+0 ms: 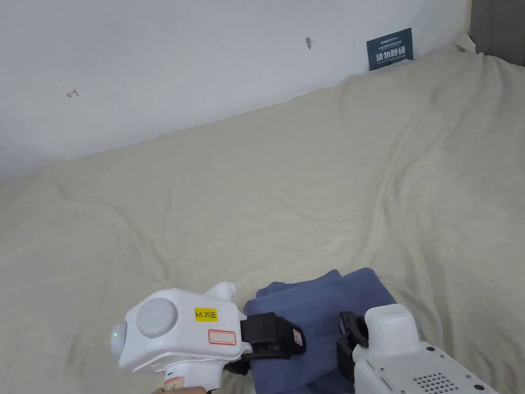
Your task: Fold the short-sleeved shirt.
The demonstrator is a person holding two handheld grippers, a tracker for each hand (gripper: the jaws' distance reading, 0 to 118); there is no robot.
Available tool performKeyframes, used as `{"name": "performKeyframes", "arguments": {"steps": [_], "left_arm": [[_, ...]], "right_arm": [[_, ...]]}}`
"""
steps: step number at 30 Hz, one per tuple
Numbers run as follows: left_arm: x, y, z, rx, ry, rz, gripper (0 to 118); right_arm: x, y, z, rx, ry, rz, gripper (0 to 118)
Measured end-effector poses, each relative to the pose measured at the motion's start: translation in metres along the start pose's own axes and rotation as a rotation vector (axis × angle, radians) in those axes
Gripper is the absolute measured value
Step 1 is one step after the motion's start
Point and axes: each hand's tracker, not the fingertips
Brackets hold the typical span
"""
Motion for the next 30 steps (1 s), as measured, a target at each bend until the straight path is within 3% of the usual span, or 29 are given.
{"name": "performKeyframes", "arguments": {"steps": [5, 7, 9, 11, 13, 22, 25, 27, 30], "left_arm": [[-0.005, -0.001, 0.007, 0.020, -0.029, 0.031, 48], [-0.006, -0.005, 0.013, 0.037, -0.108, 0.077, 25], [-0.011, -0.005, 0.018, 0.044, -0.178, 0.108, 25], [-0.011, -0.005, 0.021, 0.038, -0.145, 0.047, 24], [-0.018, -0.006, 0.023, 0.038, -0.158, 0.064, 24], [-0.081, 0.001, 0.073, 0.043, -0.174, 0.059, 24], [-0.123, 0.012, 0.112, 0.072, -0.112, 0.085, 24], [-0.158, 0.027, 0.146, 0.107, 0.008, 0.049, 24], [-0.207, 0.042, 0.184, 0.112, 0.122, 0.065, 24]], "right_arm": [[-0.007, 0.002, 0.003, 0.001, -0.002, 0.028, 0], [-0.010, 0.005, 0.006, 0.001, -0.014, 0.011, 0], [-0.013, 0.009, 0.010, 0.028, -0.008, -0.033, 0], [-0.020, 0.013, 0.012, 0.037, -0.027, -0.005, 0], [-0.028, 0.018, 0.015, 0.062, -0.049, 0.047, 0], [-0.057, 0.038, 0.026, 0.083, -0.088, 0.132, 0], [-0.066, 0.042, 0.026, 0.090, -0.132, 0.123, 0], [-0.075, 0.044, 0.025, 0.096, -0.147, 0.118, 0], [-0.089, 0.045, 0.020, 0.105, -0.165, 0.155, 0]]}}
